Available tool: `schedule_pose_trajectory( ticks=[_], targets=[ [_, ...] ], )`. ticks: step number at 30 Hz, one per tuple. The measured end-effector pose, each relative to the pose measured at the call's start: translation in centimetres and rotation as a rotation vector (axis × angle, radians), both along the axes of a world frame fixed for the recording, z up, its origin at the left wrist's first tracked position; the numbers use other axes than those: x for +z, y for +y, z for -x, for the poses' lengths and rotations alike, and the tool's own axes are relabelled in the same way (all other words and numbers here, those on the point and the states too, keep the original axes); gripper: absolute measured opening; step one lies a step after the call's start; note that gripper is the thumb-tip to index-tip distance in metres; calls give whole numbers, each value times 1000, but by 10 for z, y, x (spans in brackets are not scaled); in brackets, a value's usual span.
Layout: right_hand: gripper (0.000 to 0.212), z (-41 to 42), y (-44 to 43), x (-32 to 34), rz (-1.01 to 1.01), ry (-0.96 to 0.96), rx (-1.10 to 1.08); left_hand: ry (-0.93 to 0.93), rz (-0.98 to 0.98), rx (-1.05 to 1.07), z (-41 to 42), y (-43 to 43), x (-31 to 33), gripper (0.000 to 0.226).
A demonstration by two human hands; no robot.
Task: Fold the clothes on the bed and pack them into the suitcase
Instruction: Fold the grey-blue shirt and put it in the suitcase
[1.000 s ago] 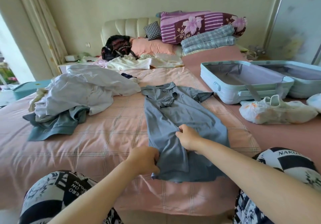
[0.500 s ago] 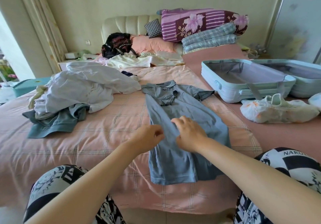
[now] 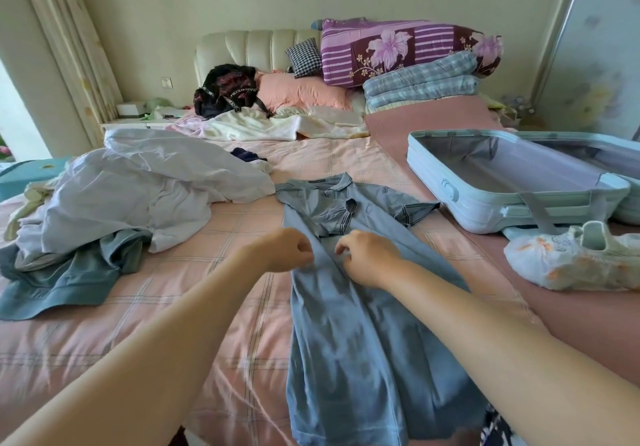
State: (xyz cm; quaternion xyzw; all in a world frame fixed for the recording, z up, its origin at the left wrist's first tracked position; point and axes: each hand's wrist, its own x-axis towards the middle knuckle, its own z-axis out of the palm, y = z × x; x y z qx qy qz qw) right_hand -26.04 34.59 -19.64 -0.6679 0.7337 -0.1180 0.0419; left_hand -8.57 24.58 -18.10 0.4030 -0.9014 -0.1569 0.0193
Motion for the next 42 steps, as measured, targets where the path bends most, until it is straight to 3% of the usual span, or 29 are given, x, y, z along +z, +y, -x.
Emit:
schedule_pose_trajectory(
  ticks=[3,10,12,14,16,18,20,22,24,26,29,32,37,39,42],
  targets=[
    [41,19,-40,-3,-3,-12,-3,169,-36,99,17,-44,-1,13],
    [64,31,-115,-16,-66,-6,40,493,141,219,39,-105,-23,27],
    [60,29,-133,-20,-88,1,78,615,166,252,42,-117,-30,28],
    [47,36,-151,-22,13,41,63,685,215,269,46,-125,-34,27],
    [37,49,-162,-18,181,79,21,634,270,232,50,-131,-40,24],
    [30,67,-165,-15,232,91,12,419,246,153,53,-129,-51,43],
    [30,80,-160,-12,84,192,3,164,126,88,53,-125,-63,71],
    [39,85,-154,-13,-64,272,5,-4,18,55,50,-124,-64,82],
    [42,86,-153,-8,-87,175,-18,-87,-45,53,49,-133,-53,86],
    [36,88,-161,0,-21,109,-54,-93,-36,92,54,-145,-40,73],
    [32,93,-183,4,147,27,-129,4,129,179,73,-165,-31,29],
    [40,106,-216,-8,144,-66,-126,124,217,211,88,-186,-40,18],
    [31,120,-260,-30,-68,240,-123,224,268,171,97,-217,-68,20],
    [22,119,-270,-34,-118,182,-111,249,234,152,98,-227,-70,23],
    [16,125,-275,-25,9,166,-195,232,237,136,102,-239,-64,41]
  ],
)
